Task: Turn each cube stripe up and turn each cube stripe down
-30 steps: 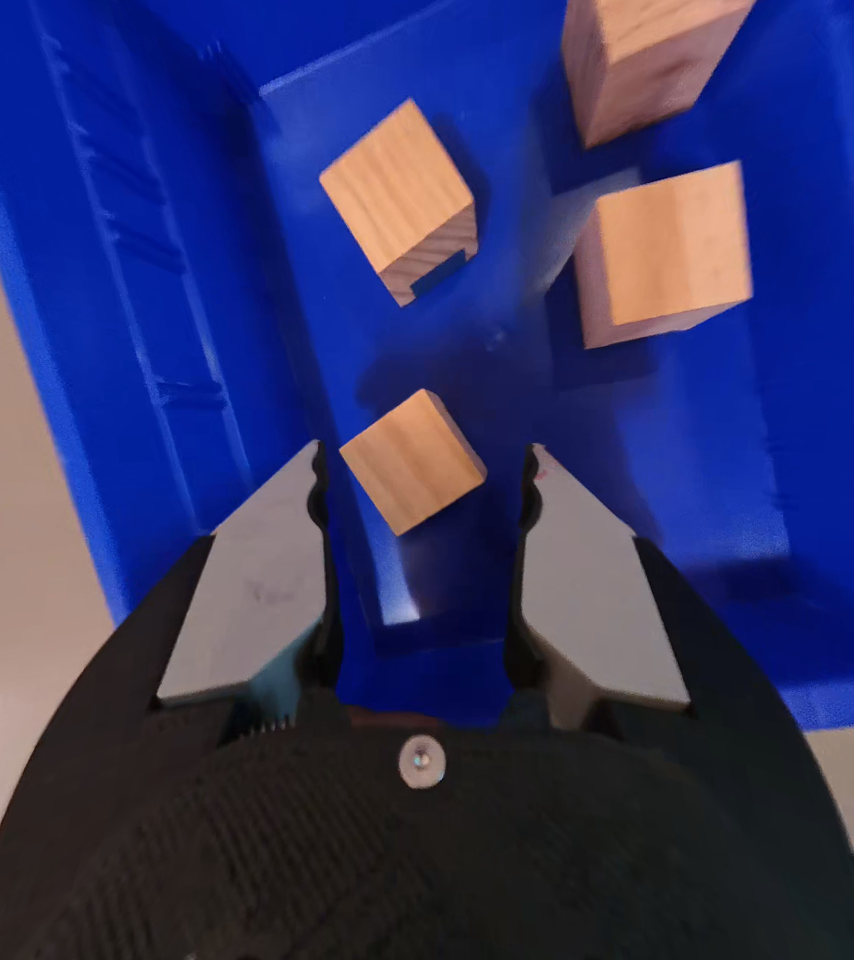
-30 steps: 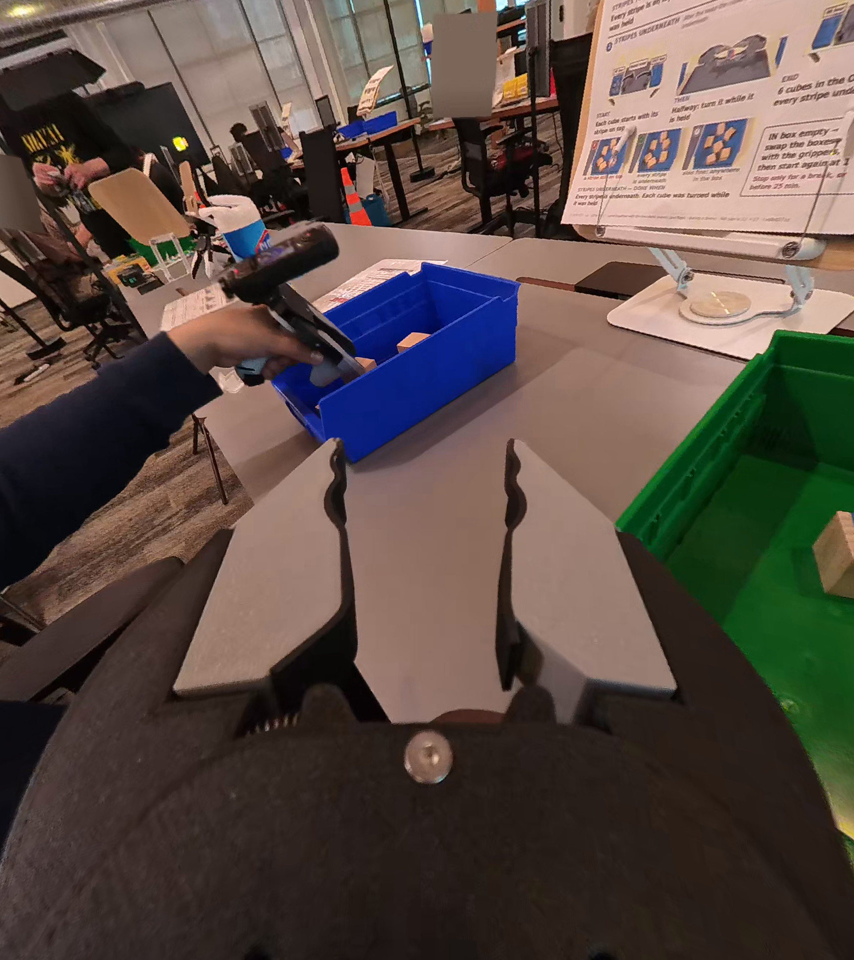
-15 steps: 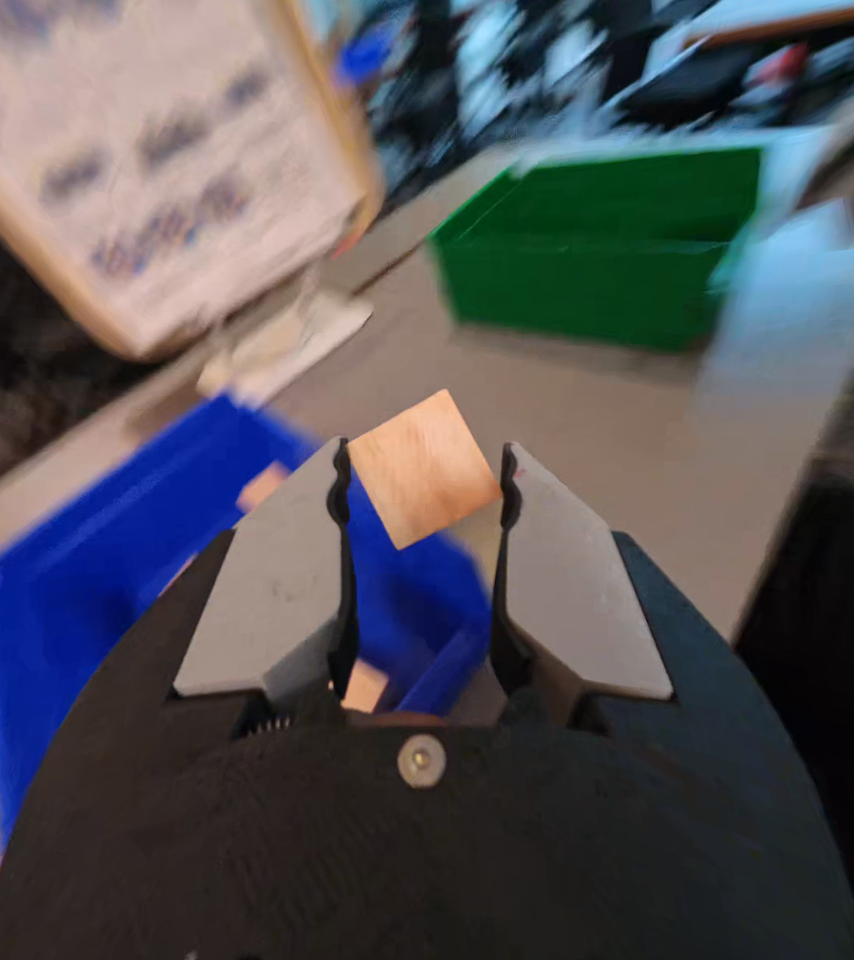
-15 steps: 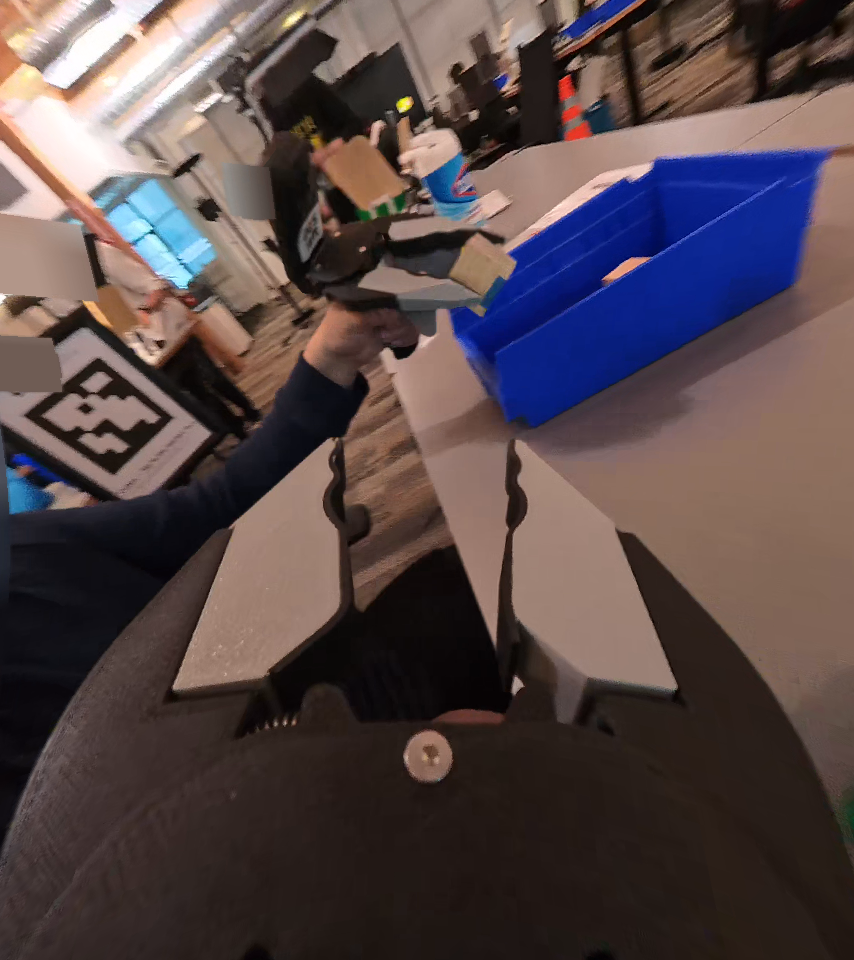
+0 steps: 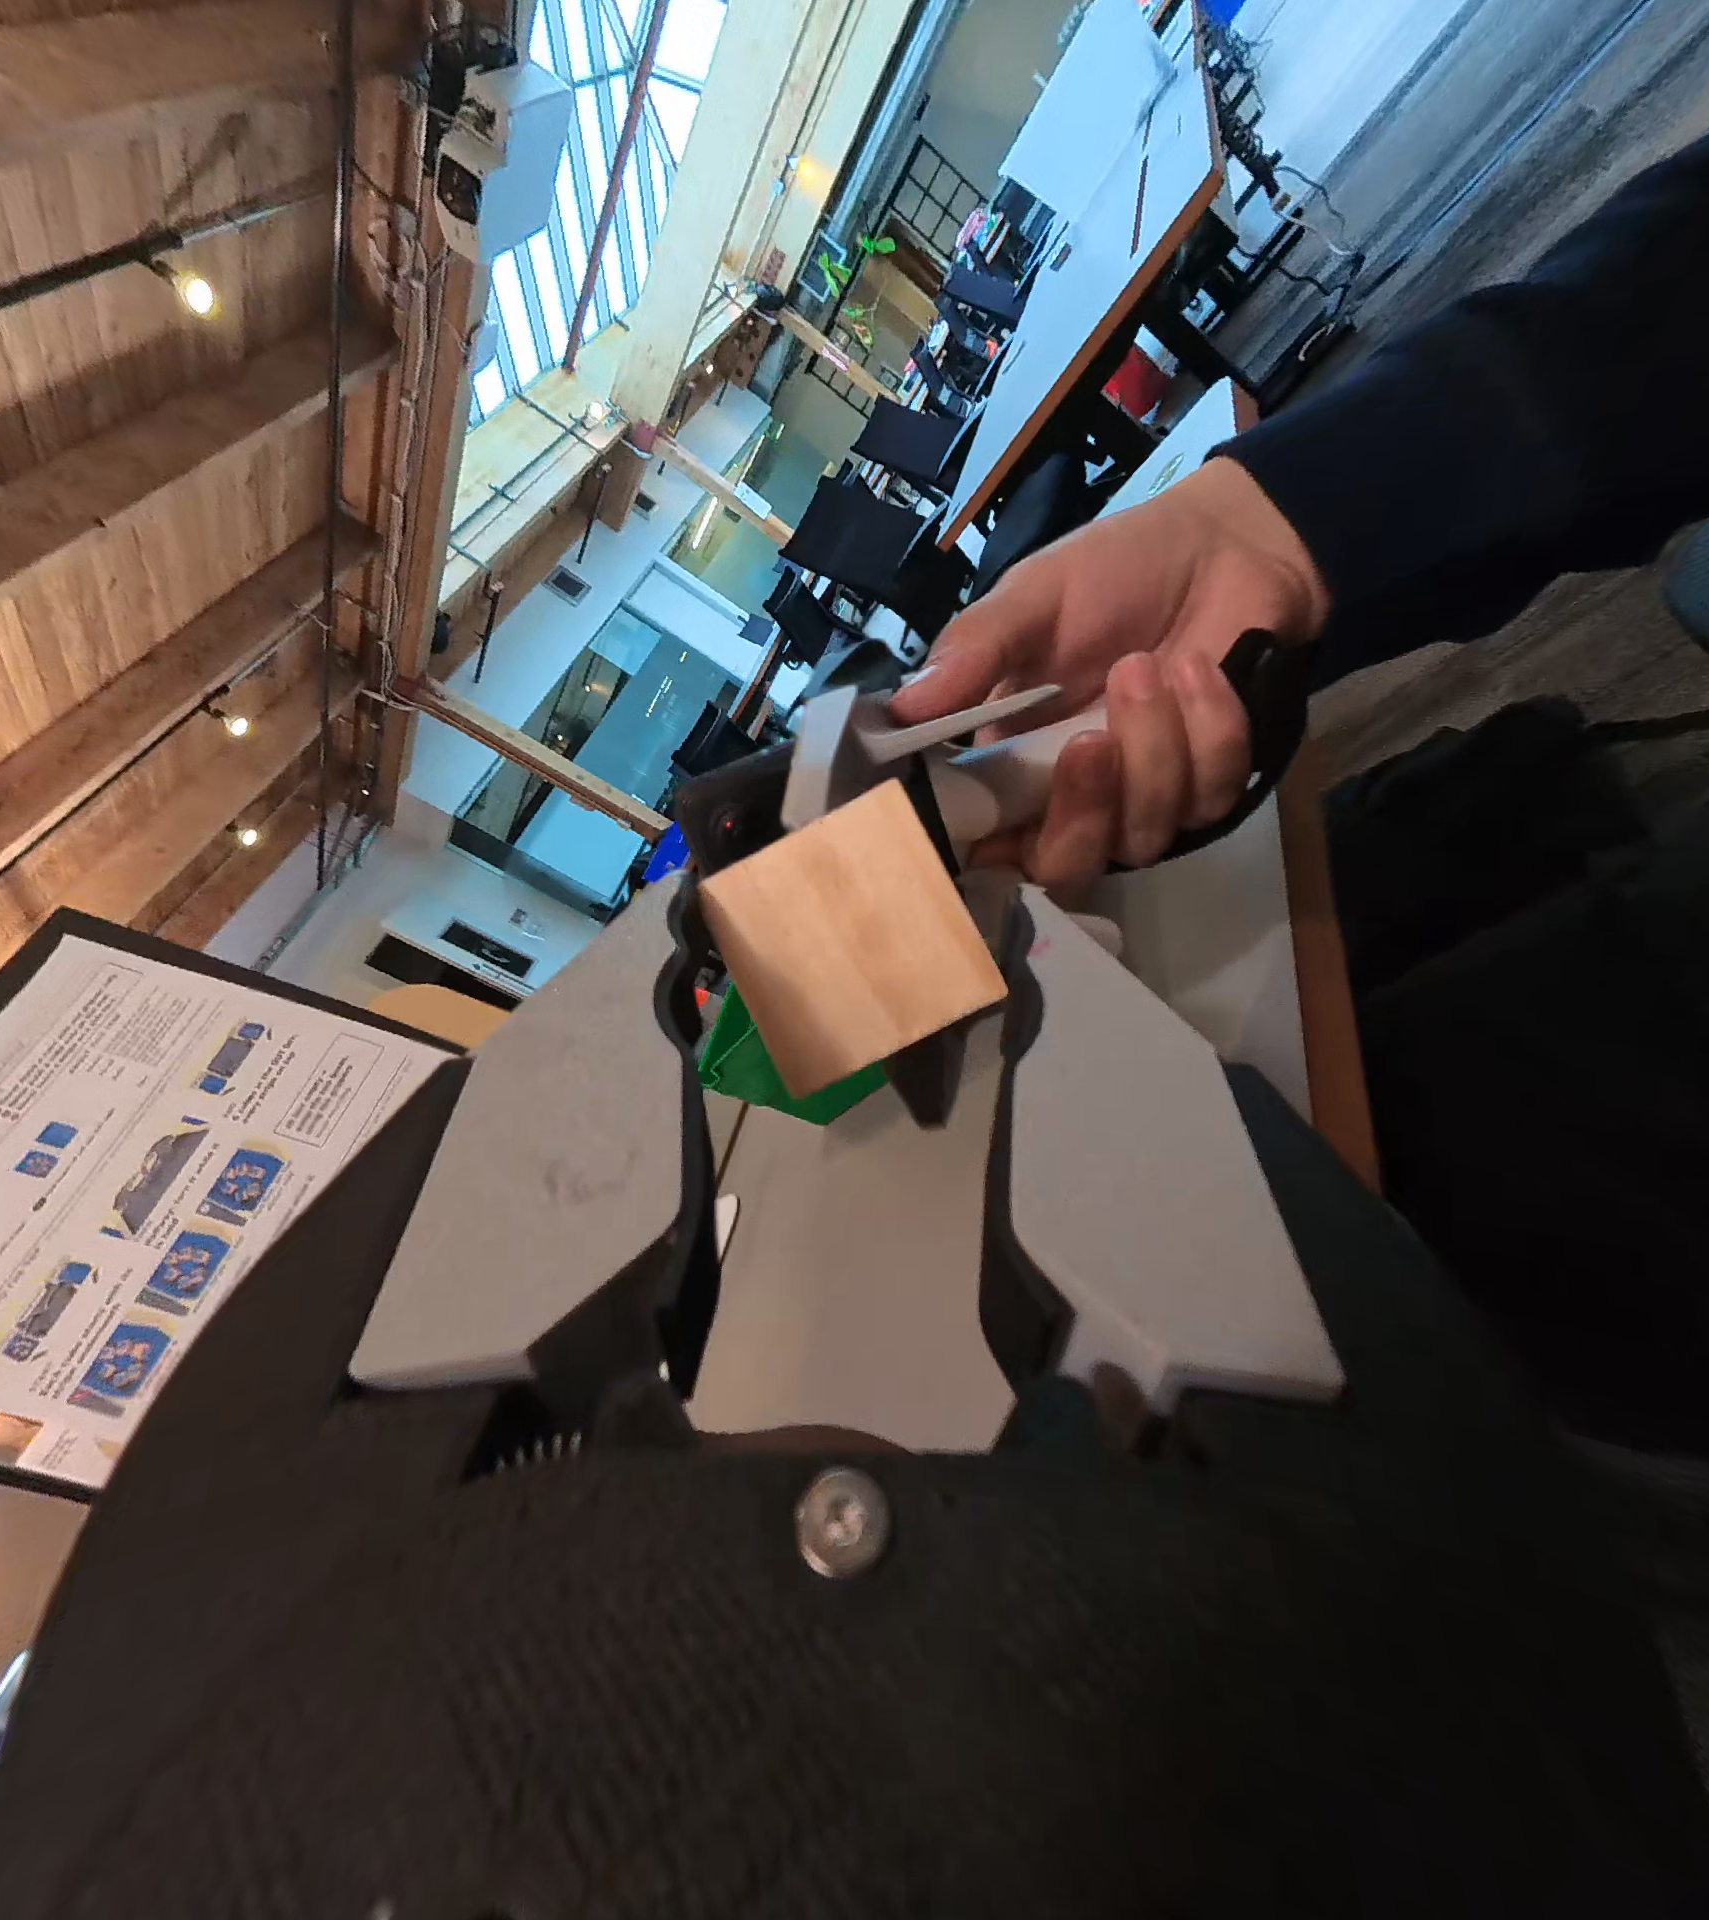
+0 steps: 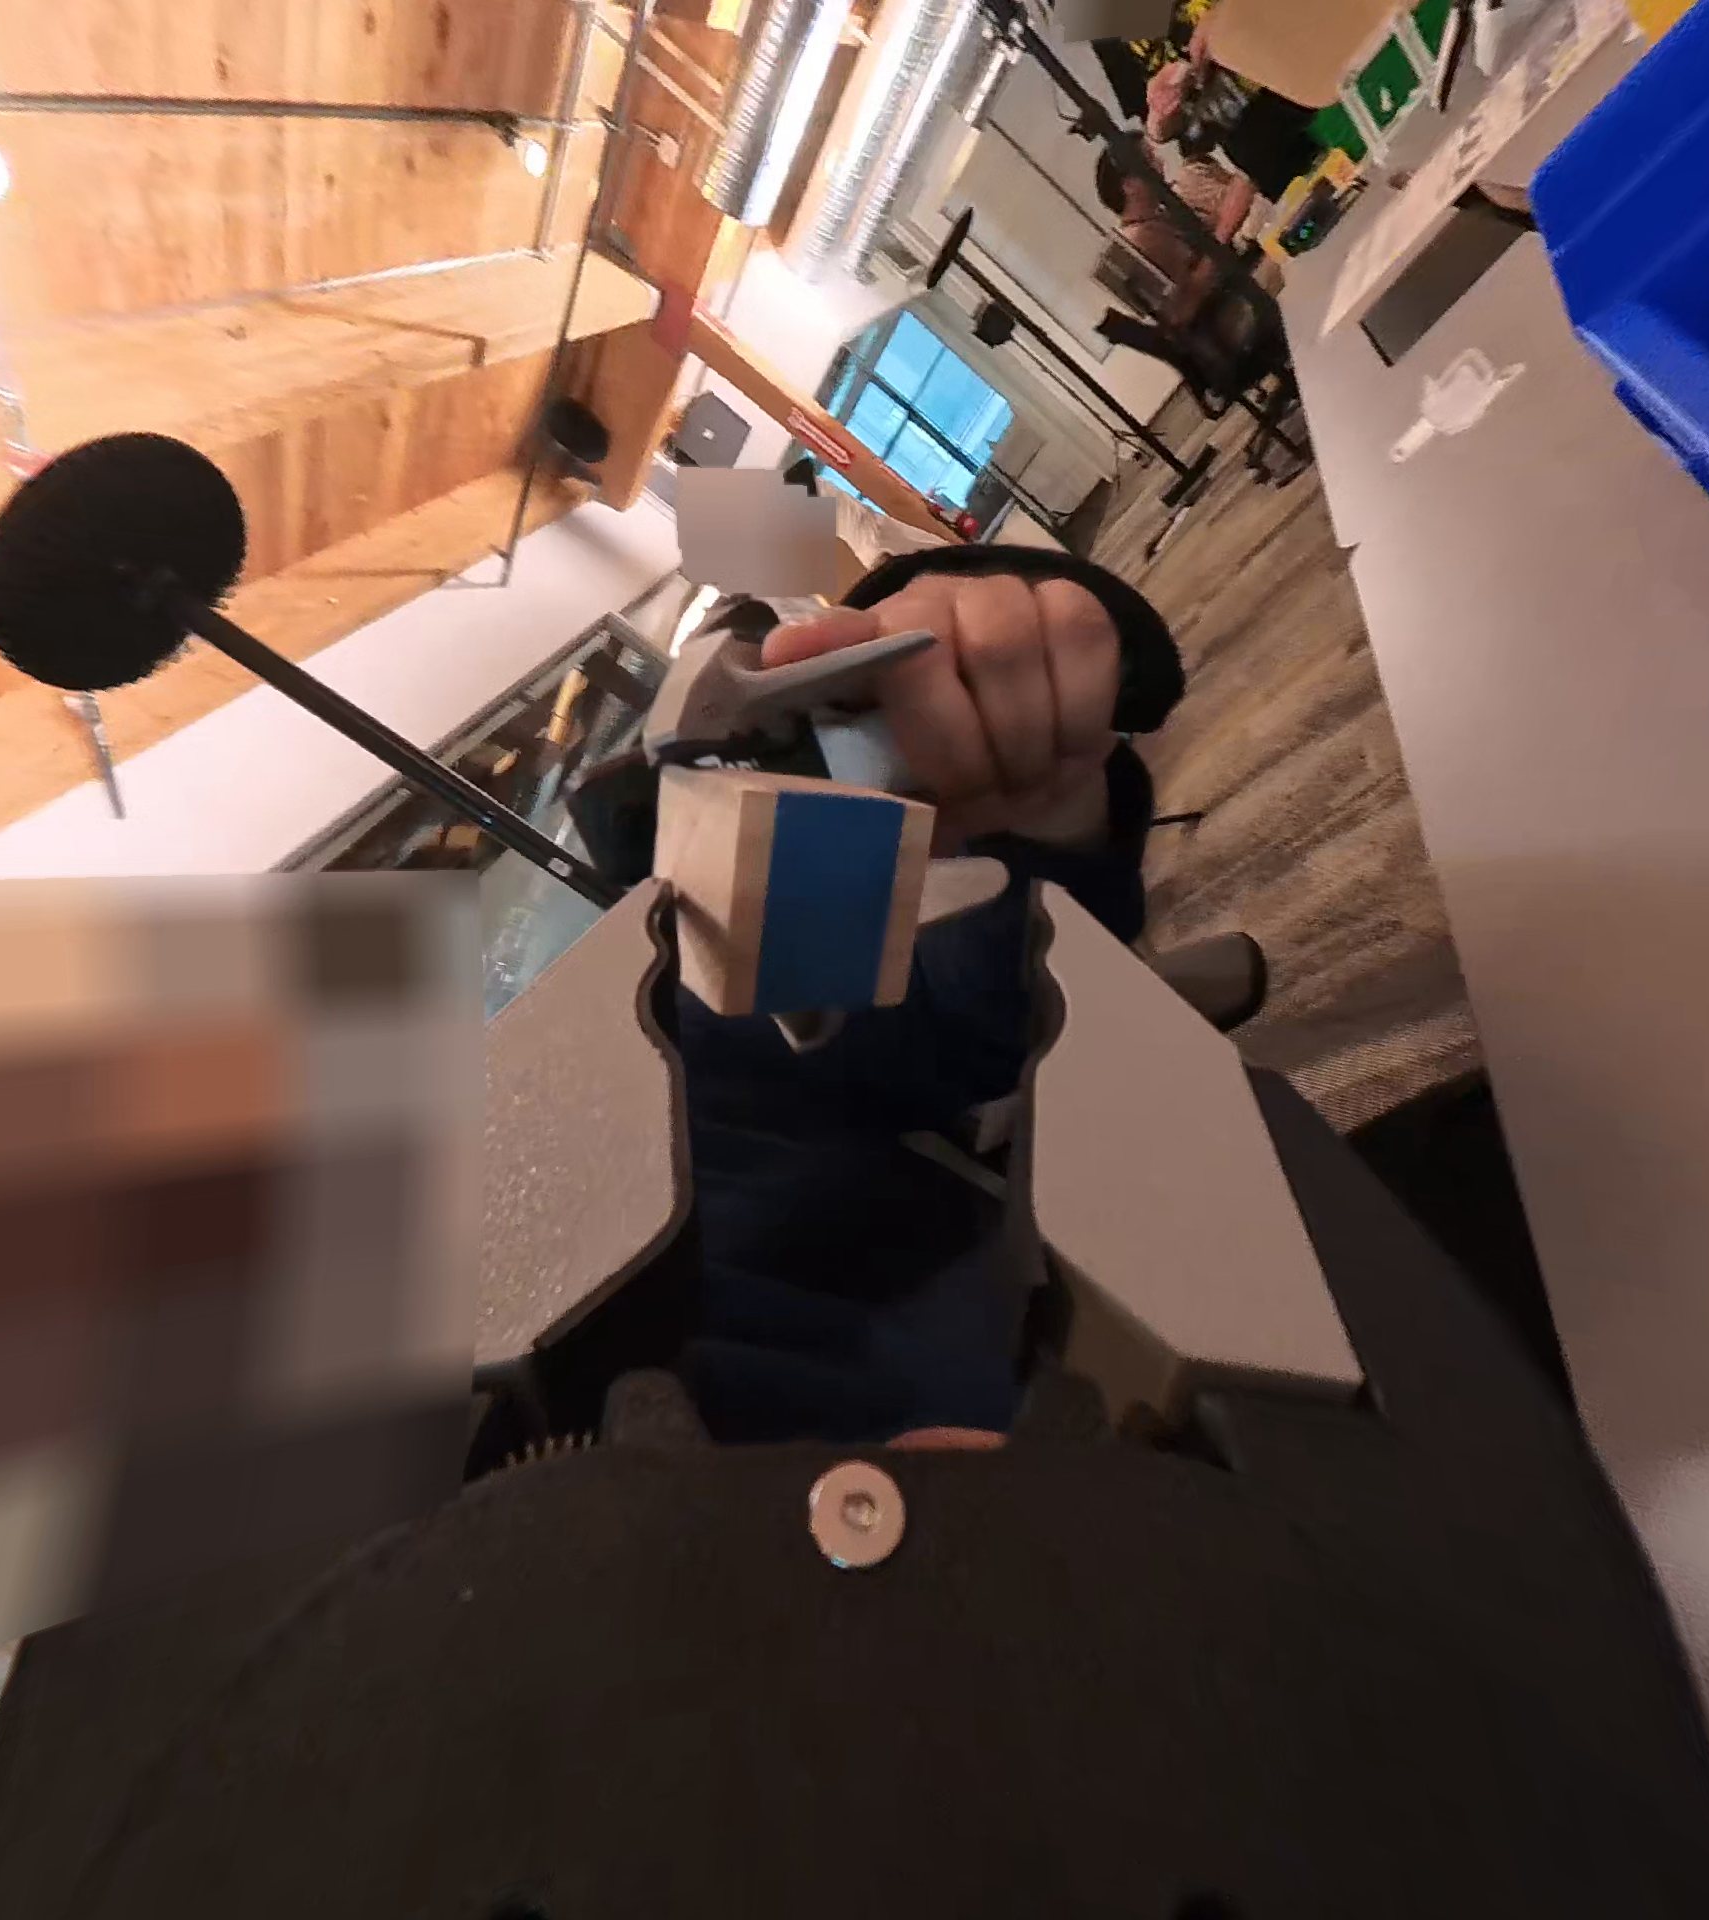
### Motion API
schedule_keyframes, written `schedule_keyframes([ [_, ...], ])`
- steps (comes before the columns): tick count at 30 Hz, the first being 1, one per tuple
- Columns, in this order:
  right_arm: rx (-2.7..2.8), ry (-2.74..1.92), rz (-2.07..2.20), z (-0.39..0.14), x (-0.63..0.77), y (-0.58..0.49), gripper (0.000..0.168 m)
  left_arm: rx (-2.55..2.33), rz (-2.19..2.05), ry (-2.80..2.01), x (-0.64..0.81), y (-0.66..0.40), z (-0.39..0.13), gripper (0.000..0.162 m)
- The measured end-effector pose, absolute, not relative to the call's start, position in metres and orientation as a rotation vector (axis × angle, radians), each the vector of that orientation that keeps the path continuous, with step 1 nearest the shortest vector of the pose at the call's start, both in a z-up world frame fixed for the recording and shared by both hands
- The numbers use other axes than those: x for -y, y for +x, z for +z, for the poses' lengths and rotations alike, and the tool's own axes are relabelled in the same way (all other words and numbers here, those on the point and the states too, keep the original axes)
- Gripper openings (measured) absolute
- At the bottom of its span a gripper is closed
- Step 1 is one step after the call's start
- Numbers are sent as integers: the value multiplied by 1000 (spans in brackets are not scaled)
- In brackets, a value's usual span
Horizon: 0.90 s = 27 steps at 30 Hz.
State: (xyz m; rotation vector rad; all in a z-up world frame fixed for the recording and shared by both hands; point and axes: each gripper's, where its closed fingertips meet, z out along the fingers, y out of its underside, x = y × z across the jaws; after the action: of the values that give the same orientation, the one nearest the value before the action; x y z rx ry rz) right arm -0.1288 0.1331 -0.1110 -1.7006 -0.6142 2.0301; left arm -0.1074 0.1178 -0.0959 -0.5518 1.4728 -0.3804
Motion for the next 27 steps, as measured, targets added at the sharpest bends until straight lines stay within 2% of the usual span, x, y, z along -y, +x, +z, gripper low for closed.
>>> schedule_keyframes([
  [2,607,-1638,2109,-104,-131,-126,45,-1468,-384,-538,-118,-105,-98,56],
  [3,612,-1637,2112,-105,-131,-125,43,-1464,-405,-530,-117,-105,-99,56],
  [7,592,-1596,2217,-106,-128,-128,43,-1431,-470,-495,-112,-106,-98,56],
  [11,596,-1573,2325,-109,-125,-133,56,-1423,-444,-478,-109,-105,-97,56],
  [15,625,-1545,2362,-108,-121,-133,44,-1434,-458,-496,-111,-106,-102,56],
  [17,620,-1576,2314,-111,-124,-133,45,-1425,-457,-523,-116,-107,-105,56],
  [25,578,-1650,1917,-101,-146,-115,42,-1285,-485,-685,-141,-117,-98,37],
  [27,530,-1648,1788,-92,-157,-95,43,-1243,-470,-687,-145,-123,-88,26],
])
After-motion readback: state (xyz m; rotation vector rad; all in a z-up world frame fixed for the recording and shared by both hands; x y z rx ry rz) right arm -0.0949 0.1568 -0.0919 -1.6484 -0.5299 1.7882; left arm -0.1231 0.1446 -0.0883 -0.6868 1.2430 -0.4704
